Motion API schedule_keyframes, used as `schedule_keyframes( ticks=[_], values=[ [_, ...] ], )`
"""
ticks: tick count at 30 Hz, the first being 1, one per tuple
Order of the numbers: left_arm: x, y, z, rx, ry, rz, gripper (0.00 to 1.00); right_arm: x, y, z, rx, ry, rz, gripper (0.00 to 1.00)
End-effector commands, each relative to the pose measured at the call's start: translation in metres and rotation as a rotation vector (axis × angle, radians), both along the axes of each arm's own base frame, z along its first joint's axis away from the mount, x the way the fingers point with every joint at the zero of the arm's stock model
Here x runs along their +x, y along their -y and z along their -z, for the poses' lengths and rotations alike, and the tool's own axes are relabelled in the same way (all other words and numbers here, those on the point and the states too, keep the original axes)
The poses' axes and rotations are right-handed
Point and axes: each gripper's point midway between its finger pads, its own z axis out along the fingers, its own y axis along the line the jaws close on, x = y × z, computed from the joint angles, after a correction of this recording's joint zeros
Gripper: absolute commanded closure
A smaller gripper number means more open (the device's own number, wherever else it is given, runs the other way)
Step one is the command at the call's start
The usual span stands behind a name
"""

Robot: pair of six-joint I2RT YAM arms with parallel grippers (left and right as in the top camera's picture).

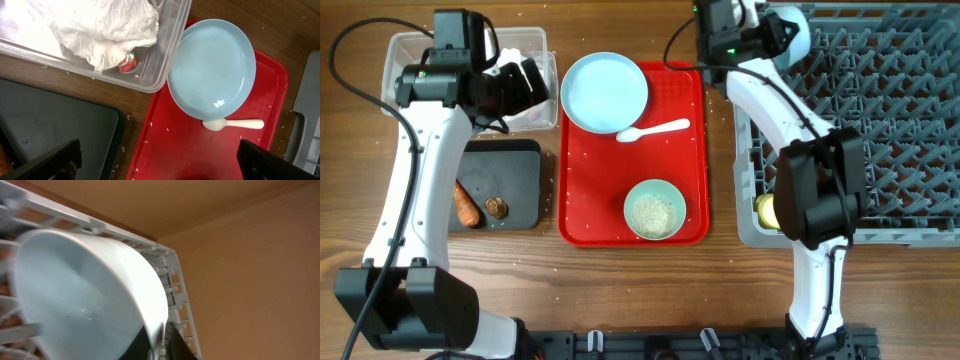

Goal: Sort waste into correct bins and load items into the dishwasher rack
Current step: 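Carry the blue bowl to the rack's upper left and release it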

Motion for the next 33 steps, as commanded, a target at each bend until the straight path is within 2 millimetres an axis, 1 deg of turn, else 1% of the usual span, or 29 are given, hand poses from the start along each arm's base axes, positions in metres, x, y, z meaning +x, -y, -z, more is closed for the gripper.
schedule_keyframes(
  ticks=[1,2,3,8,11,13,15,18,20,22,24,25,26,27,29,30,32,33],
  values=[
    [0.003,-0.002,-0.002,0.006,0.009,-0.004,0.00,-0.001,-0.013,0.018,-0.013,-0.057,-0.032,0.20],
    [0.003,-0.002,-0.002,0.005,0.010,-0.004,0.00,-0.002,-0.015,0.019,-0.015,-0.065,-0.035,0.07],
    [0.003,-0.002,-0.002,0.005,0.010,-0.004,0.00,-0.003,-0.017,0.020,-0.018,-0.073,-0.039,0.00],
    [0.005,-0.002,-0.003,0.005,0.018,-0.004,0.00,-0.005,-0.030,0.020,-0.035,-0.099,-0.070,0.00],
    [0.005,-0.002,-0.003,0.006,0.017,-0.004,0.00,-0.006,-0.043,0.015,-0.032,-0.089,-0.094,0.00],
    [0.005,-0.002,-0.003,0.006,0.017,-0.004,0.00,-0.007,-0.055,0.008,-0.018,-0.077,-0.125,0.00],
    [0.005,-0.002,-0.003,0.006,0.017,-0.004,0.00,-0.008,-0.072,0.003,0.021,-0.077,-0.184,0.00],
    [0.005,-0.002,-0.003,0.006,0.016,-0.004,0.00,-0.014,-0.094,0.000,0.133,-0.067,-0.261,0.00],
    [0.004,-0.002,-0.003,0.006,0.015,-0.004,0.00,-0.020,-0.103,0.005,0.248,-0.079,-0.298,0.00],
    [0.004,-0.002,-0.002,0.005,0.012,-0.004,0.00,-0.031,-0.109,0.011,0.400,-0.101,-0.311,0.00],
    [0.002,-0.001,-0.002,0.007,0.006,0.008,0.00,-0.041,-0.114,0.011,0.531,-0.127,-0.330,0.00],
    [0.001,0.002,-0.001,0.007,0.004,0.035,0.00,-0.046,-0.118,0.006,0.591,-0.132,-0.341,0.00],
    [-0.002,0.008,-0.001,0.003,-0.001,0.077,0.00,-0.052,-0.122,-0.004,0.665,-0.131,-0.360,0.00],
    [-0.006,0.016,0.001,-0.006,-0.011,0.125,0.00,-0.058,-0.124,-0.016,0.725,-0.122,-0.378,0.00],
    [-0.018,0.035,0.004,-0.020,-0.044,0.217,0.00,-0.071,-0.123,-0.048,0.832,-0.098,-0.432,0.00],
    [-0.024,0.044,0.006,-0.021,-0.063,0.258,0.00,-0.078,-0.117,-0.068,0.869,-0.072,-0.451,0.00],
    [-0.046,0.071,0.011,-0.007,-0.121,0.379,0.00,-0.091,-0.096,-0.107,0.961,0.037,-0.432,0.00],
    [-0.054,0.083,0.013,0.002,-0.140,0.428,0.00,-0.098,-0.087,-0.124,0.994,0.076,-0.434,0.00]
  ],
)
